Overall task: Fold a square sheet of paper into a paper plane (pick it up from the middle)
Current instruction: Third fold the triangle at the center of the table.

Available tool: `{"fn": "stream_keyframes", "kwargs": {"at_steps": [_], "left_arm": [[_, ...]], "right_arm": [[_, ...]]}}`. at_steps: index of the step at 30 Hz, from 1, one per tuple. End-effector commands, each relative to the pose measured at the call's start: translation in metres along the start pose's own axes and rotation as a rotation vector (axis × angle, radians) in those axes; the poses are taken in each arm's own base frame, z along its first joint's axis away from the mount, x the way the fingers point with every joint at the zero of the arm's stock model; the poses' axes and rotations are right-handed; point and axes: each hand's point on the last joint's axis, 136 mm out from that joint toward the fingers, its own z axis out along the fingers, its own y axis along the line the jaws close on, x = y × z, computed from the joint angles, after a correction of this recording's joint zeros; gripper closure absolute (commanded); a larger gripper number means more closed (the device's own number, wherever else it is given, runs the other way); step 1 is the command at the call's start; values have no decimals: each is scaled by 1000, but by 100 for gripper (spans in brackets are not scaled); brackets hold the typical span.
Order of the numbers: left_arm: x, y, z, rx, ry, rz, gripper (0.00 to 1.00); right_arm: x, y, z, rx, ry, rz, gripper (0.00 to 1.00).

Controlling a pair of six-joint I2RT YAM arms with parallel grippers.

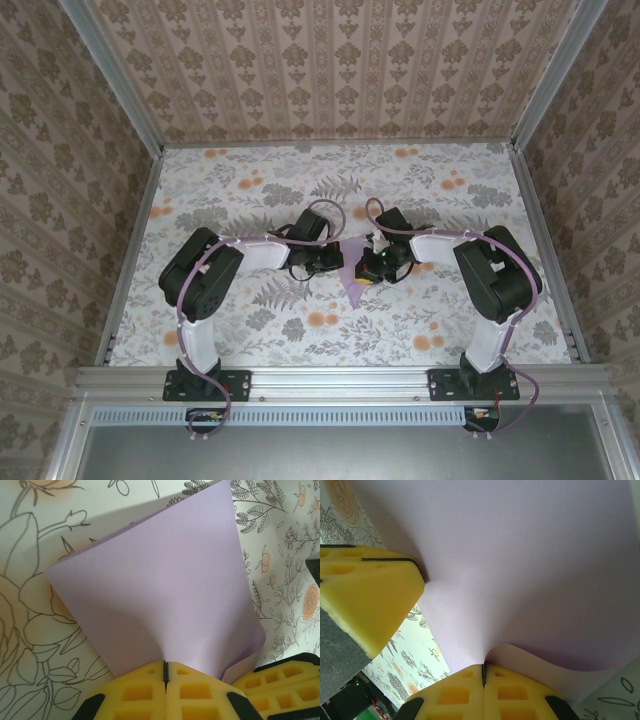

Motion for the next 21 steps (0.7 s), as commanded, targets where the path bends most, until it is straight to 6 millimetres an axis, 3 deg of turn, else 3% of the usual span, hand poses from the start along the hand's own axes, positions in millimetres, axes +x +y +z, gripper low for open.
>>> {"fn": "stream_keyframes", "kwargs": {"at_steps": [1, 11, 21], "left_arm": [[20, 15, 7, -61, 72, 0, 100], [21, 17, 8, -62, 77, -4, 100], [19, 11, 3, -48, 65, 4, 100]], "right_arm": [[4, -1, 5, -6, 19, -28, 96], [5, 4, 7, -37, 27, -43, 96], [7, -14, 13, 33, 42, -15, 97]]}}
